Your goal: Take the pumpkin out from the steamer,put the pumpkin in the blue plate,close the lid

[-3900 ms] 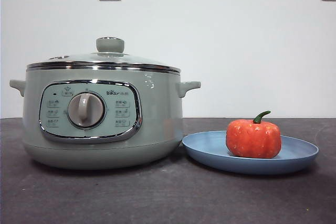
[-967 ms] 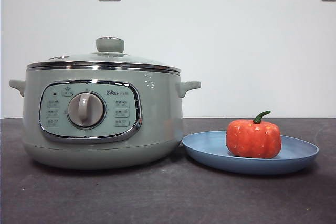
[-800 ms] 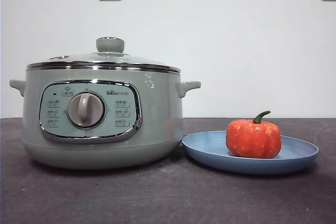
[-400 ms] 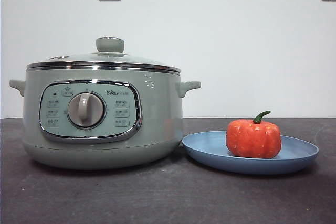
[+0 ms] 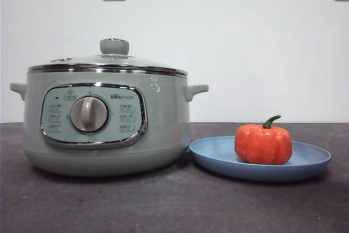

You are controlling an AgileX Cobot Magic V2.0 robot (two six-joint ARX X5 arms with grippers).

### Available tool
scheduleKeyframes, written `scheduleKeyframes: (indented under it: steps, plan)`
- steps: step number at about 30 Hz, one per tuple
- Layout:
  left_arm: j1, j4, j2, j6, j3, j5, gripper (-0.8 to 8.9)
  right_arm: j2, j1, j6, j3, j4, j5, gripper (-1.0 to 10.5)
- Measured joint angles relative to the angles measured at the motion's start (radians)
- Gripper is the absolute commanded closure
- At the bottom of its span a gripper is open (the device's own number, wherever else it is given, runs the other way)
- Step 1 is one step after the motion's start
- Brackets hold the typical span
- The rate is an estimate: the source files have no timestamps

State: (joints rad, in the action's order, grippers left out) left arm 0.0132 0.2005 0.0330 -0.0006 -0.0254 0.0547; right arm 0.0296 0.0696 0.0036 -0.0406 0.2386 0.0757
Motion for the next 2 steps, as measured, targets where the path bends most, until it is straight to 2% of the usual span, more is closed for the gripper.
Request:
scheduleKeyframes:
  steps: [2]
  plan:
    - [0.0, 0.0, 0.0, 0.0, 0.0, 0.0, 8.17, 0.0, 0.0, 0.0, 0.0, 0.0, 0.0, 9.5]
